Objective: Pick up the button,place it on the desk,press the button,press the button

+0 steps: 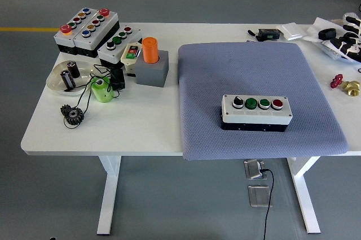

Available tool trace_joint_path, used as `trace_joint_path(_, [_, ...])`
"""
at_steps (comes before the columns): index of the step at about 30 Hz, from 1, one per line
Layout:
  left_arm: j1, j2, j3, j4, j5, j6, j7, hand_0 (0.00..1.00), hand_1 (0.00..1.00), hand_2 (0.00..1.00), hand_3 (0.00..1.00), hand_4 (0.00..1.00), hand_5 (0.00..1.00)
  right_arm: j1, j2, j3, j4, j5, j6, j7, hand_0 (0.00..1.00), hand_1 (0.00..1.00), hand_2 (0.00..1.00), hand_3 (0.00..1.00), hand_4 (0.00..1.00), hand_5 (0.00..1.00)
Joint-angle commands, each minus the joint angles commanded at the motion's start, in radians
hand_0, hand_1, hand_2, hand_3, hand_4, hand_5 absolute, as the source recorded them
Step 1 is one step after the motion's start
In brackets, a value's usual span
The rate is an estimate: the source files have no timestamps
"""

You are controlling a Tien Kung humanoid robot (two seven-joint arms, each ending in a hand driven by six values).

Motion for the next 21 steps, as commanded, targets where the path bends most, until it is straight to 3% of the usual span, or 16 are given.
trace_joint_path(11, [0.006, 0.000, -0.005, 0.000, 0.010, 0.001, 0.006, 0.670, 0.701, 0.717, 0.531, 0.373, 0.998, -0.001, -0.001, -0.007, -0.009, -0.012, -0.018, -0.012, 0.938, 0.885, 0.957, 0.998, 0.867, 0.328])
trace_joint_path(13, [0.006, 0.000, -0.006, 0.000, 0.011, 0.001, 0.006, 0.672, 0.701, 0.719, 0.531, 0.372, 0.998, -0.001, -0.001, -0.007, -0.009, -0.013, -0.018, -0.012, 0.956, 0.893, 0.960, 0.998, 0.902, 0.383])
trace_joint_path(21, [0.022, 0.000, -0.018, 0.000, 0.021, 0.003, 0.011, 0.673, 0.703, 0.719, 0.531, 0.374, 0.998, 0.065, 0.011, -0.069, -0.047, -0.032, -0.018, -0.034, 0.963, 0.896, 0.961, 0.998, 0.894, 0.373])
